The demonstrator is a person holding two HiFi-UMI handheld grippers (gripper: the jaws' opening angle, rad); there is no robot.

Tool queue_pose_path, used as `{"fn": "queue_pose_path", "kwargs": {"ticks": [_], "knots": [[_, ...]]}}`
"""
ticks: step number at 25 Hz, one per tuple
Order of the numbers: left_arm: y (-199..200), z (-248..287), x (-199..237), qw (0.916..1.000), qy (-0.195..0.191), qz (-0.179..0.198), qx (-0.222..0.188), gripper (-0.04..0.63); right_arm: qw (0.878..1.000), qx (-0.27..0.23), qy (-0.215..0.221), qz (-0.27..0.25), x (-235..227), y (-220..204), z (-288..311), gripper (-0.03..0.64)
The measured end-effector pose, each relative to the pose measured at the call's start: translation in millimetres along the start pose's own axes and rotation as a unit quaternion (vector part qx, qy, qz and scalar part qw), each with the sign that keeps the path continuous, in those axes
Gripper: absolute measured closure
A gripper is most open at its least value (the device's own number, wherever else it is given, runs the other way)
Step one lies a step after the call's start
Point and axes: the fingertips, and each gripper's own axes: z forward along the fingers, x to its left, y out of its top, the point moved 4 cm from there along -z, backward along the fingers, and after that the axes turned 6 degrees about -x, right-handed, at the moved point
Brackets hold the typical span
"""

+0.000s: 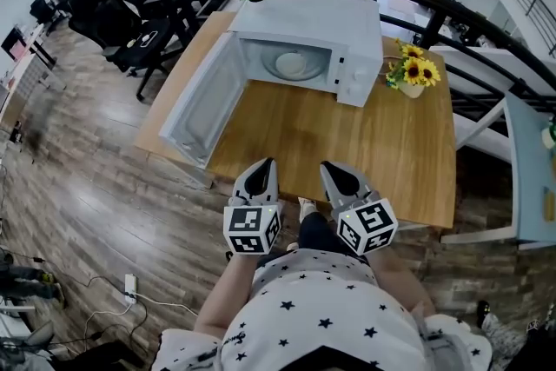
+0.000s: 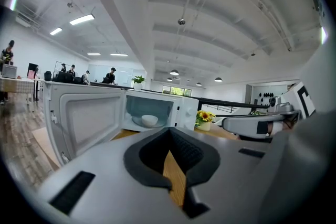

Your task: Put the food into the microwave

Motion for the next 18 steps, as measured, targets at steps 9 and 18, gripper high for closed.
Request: {"fn": "queue_pose_path", "kwargs": {"ticks": [9,18], "knots": [[-4.1,2.4,0.2,1.0000,-0.003,-0.005,0.002,0.594,1.000,0.001,-0.005,-0.006,-2.5,-1.2,1.2,0.612],[-3.6,4.7,-0.2,0.9999,-0.006,-0.008,0.006,0.594,1.000,0.005,-0.005,-0.002,-6.2,-0.1,2.6,0.612]]}}
